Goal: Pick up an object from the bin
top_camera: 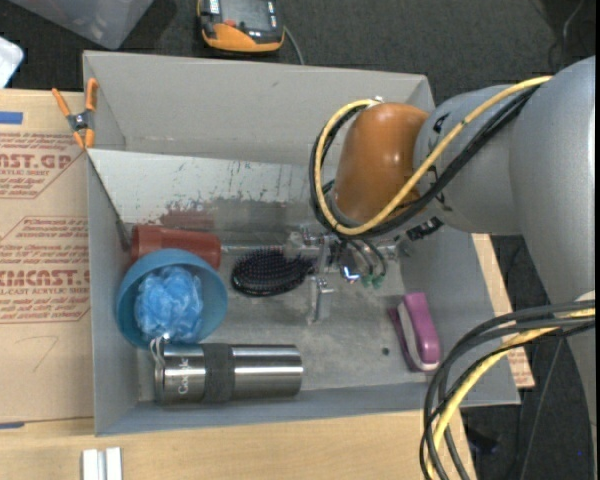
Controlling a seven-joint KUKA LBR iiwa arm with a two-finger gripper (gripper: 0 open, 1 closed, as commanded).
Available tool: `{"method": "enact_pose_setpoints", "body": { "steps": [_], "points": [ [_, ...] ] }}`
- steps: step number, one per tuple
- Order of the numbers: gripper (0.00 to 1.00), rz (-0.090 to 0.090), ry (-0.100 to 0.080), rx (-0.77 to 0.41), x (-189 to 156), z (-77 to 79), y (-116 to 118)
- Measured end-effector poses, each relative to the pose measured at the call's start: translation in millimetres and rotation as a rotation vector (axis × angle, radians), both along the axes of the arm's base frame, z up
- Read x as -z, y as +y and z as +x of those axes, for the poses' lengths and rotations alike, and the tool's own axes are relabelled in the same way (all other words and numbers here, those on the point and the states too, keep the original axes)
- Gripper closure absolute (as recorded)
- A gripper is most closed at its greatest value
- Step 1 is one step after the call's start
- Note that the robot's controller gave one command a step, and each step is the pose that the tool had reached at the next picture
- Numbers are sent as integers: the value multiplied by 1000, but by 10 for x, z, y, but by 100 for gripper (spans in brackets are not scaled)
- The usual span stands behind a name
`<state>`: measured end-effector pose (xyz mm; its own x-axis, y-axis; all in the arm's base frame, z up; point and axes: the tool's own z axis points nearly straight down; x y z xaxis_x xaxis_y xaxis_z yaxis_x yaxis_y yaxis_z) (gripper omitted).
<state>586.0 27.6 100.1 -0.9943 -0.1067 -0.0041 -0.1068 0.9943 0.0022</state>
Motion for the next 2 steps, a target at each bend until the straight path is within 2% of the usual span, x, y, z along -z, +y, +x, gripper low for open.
{"method": "enact_pose_setpoints", "body": {
  "steps": [1, 2],
  "points": [
    [0, -3, -17, 159, 277, 2, 295],
    [100, 0, -20, 11, 243, 37, 259]
  ]
}}
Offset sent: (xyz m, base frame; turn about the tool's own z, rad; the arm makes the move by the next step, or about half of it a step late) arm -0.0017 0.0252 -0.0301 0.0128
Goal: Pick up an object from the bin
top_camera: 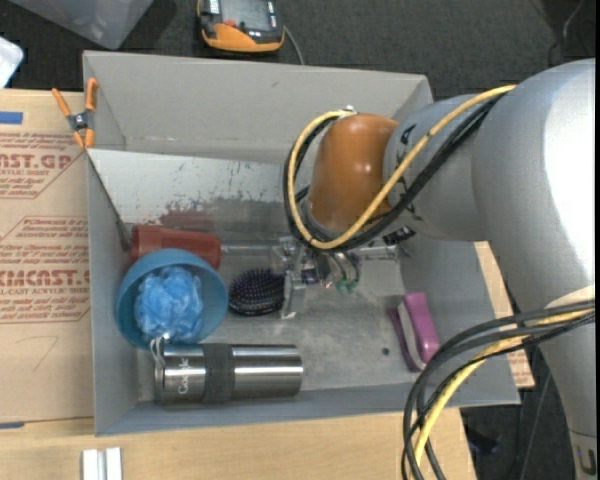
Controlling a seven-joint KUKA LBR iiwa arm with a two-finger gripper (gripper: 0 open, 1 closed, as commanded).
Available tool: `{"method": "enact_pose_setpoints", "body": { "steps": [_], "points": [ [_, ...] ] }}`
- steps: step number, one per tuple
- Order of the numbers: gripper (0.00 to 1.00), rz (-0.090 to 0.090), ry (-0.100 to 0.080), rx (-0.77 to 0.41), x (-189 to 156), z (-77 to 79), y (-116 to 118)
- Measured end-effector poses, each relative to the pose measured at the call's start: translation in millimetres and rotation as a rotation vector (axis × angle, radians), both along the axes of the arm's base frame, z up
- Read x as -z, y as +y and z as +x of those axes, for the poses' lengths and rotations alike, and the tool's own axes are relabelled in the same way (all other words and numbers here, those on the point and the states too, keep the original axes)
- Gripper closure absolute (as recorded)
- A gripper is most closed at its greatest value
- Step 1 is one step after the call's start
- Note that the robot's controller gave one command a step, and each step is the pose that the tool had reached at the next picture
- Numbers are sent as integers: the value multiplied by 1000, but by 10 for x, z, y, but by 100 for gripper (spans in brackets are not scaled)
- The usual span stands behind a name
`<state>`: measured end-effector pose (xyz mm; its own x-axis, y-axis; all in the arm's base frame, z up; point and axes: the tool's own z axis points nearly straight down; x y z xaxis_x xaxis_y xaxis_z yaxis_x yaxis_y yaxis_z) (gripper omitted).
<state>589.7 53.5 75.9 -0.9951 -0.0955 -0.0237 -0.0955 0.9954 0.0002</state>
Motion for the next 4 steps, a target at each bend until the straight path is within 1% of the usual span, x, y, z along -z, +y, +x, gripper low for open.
{"method": "enact_pose_setpoints", "body": {
  "steps": [1, 3, 4],
  "points": [
    [100, 0, 0, 0, 0, -1, 1],
    [100, 0, 9, 0, -544, -16, 4],
    [100, -1, 9, 0, -851, -17, 3]
  ]
}}
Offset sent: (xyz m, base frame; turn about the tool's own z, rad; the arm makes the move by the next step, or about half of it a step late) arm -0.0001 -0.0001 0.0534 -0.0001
